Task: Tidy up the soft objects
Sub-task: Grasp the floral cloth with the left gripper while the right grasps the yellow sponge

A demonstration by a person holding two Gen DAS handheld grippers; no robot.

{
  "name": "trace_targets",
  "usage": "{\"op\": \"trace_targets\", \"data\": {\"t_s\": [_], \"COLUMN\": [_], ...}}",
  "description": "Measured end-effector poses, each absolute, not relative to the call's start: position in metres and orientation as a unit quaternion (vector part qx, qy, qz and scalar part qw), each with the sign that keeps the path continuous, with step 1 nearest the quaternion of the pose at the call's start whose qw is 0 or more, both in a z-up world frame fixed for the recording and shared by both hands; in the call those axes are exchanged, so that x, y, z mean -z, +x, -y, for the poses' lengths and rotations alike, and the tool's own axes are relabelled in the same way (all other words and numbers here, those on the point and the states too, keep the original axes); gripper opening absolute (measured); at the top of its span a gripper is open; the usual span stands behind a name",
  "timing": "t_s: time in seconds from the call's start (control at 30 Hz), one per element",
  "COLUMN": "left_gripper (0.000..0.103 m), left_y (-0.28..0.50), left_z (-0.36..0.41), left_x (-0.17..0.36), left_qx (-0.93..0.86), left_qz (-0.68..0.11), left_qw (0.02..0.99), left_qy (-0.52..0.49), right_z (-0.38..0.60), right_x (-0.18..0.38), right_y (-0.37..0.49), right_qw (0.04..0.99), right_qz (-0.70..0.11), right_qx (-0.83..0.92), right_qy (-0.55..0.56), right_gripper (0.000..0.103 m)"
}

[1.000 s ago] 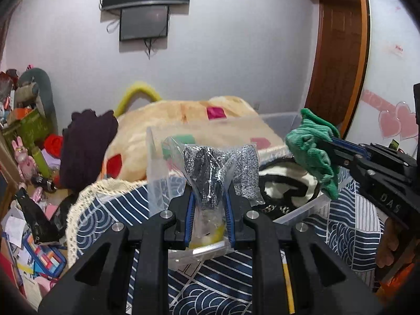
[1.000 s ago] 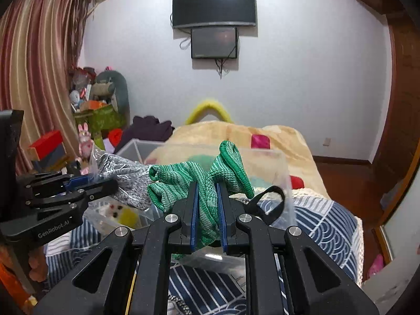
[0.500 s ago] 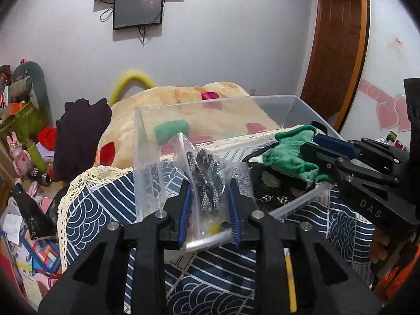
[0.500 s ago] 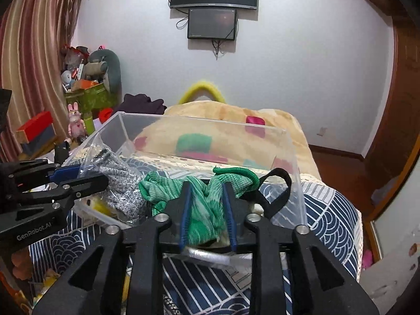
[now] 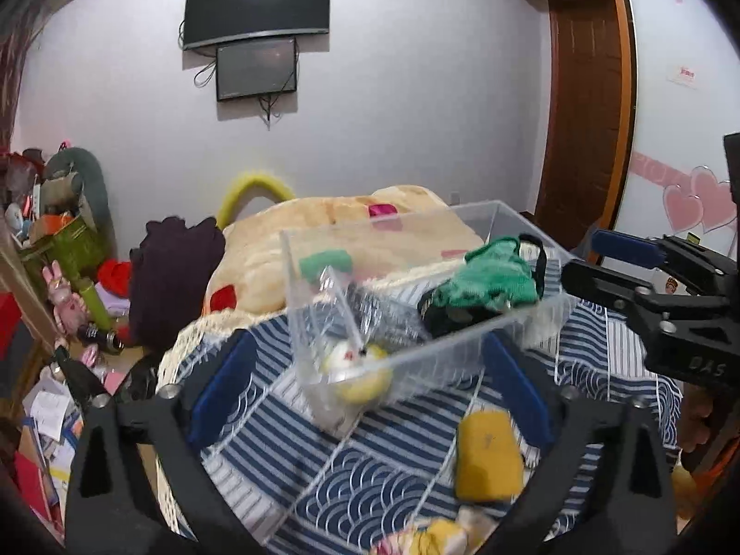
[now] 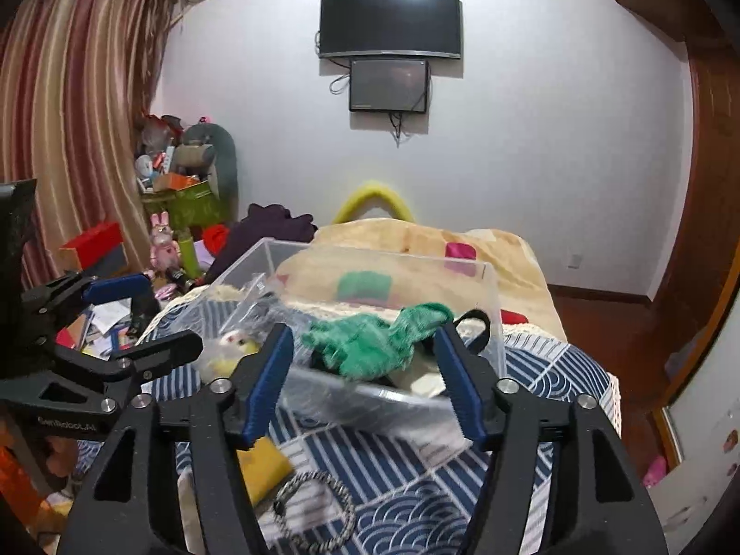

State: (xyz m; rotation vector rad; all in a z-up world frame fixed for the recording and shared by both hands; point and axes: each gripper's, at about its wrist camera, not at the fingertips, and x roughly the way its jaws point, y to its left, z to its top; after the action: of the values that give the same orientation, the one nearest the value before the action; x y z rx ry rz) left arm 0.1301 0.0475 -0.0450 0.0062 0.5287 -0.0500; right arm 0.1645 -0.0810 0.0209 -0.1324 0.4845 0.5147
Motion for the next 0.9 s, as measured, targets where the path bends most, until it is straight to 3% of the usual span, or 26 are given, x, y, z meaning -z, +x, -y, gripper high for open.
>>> {"op": "trace_targets", "data": {"t_s": [0.57, 0.77, 0.8, 0.87, 0.9], "left_gripper": [0.1, 0.1, 0.098, 0.08, 0.079], "left_y": [0.082, 0.068, 0.067, 0.066, 0.065], "left_z": [-0.075, -0.076, -0.076, -0.074, -0.073], "left_x": [0.128, 0.145, 0.148, 0.154, 0.155], "left_qx": [-0.011, 0.004, 0.01, 0.032, 0.038], "left_qz": [-0.362, -0.364, -0.365, -0.372, -0.372], "left_qw": [0.932, 0.931, 0.931, 0.928, 0.927], "left_qy": [0.011, 0.006, 0.002, -0.009, -0.01], "right_z": [0.051, 0.038, 0.036, 0.034, 0.033], "right_x": [0.038, 0.052, 0.055, 0.059, 0.061], "right_y": [0.145, 0.147, 0.147, 0.149, 0.15], "right_qw": [0.898, 0.885, 0.882, 0.876, 0.874], "right_qz": [-0.319, -0.345, -0.351, -0.362, -0.366], "right_qx": [-0.286, -0.297, -0.299, -0.304, -0.306], "right_qy": [-0.096, -0.099, -0.096, -0.092, -0.089], "right_gripper": [0.062, 0.062, 0.062, 0.062, 0.062]}}
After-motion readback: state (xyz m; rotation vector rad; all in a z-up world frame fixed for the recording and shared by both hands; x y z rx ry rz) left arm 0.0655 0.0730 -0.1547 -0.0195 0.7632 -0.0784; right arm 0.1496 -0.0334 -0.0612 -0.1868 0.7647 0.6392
